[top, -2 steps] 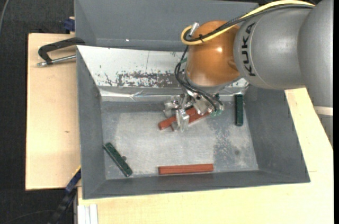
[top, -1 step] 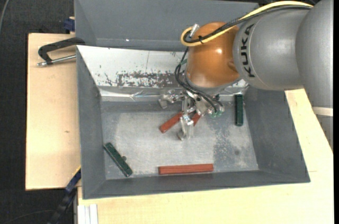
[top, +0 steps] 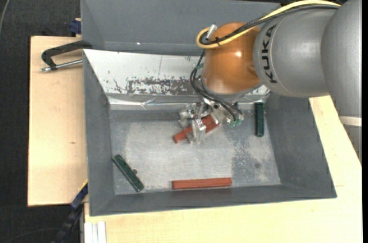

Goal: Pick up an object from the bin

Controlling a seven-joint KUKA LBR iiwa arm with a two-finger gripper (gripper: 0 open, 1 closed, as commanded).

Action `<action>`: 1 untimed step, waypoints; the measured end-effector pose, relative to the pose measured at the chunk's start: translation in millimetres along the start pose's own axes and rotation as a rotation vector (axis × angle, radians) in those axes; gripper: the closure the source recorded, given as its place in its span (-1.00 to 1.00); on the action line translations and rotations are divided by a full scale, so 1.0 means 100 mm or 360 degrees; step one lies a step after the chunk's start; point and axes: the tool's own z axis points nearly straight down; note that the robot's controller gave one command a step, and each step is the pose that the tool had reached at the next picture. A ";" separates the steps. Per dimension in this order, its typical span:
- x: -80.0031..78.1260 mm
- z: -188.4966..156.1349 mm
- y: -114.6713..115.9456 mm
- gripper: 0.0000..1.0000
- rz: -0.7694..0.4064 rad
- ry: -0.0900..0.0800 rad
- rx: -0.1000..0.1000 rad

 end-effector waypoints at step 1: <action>0.01 0.03 0.00 -1.00 0.0002 -0.0003 0.0000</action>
Offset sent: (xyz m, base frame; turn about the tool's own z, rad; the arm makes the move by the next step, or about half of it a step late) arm 0.0000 0.0000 0.0000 0.0000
